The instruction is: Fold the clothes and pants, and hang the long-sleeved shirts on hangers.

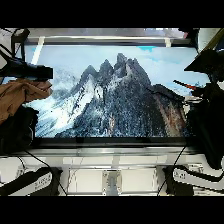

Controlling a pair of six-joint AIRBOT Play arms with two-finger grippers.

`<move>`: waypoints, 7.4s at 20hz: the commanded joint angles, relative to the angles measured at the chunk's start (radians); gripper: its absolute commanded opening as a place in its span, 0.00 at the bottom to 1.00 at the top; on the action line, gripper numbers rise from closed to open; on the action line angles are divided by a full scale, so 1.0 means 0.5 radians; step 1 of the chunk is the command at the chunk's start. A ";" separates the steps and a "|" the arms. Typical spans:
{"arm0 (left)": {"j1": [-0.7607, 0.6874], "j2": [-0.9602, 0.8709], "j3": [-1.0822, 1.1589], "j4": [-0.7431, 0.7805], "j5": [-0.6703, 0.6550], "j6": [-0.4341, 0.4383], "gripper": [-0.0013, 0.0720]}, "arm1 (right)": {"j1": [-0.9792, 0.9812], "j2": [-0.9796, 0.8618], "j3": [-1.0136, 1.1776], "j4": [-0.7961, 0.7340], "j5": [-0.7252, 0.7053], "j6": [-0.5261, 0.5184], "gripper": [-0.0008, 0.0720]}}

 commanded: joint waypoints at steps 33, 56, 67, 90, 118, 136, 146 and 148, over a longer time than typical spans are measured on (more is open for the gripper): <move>0.735 -1.049 0.178 -0.336 0.694 -0.441 0.05 | -0.005 0.011 0.114 0.175 -0.890 -0.373 0.71; -0.763 -0.521 0.201 -0.466 0.274 0.028 0.94 | -0.004 0.228 0.101 -0.995 -0.302 -0.380 0.53; 0.224 0.806 -1.791 -0.430 0.639 -0.713 0.77 | -0.002 0.230 -0.235 -0.727 -0.310 -0.369 0.53; -0.245 0.406 -2.453 -1.358 2.178 -0.983 0.65 | -0.002 0.230 -0.235 -0.617 -0.362 -0.372 0.53; 1.145 1.784 -2.109 -0.818 0.982 -0.419 0.05 | 0.667 -0.207 -1.803 0.038 -1.305 -0.391 0.72; 1.426 1.783 -1.878 -0.379 0.882 -0.455 0.05 | 1.145 -0.842 -1.534 0.589 -1.659 -0.599 0.71; 1.425 1.784 -1.869 -0.432 0.881 -0.455 0.05 | 1.130 -0.863 -1.416 0.410 -1.585 -0.547 0.03; 1.415 1.781 -1.803 -0.585 0.848 -0.346 0.05 | 1.073 -0.789 -1.208 0.268 -1.380 -0.526 0.03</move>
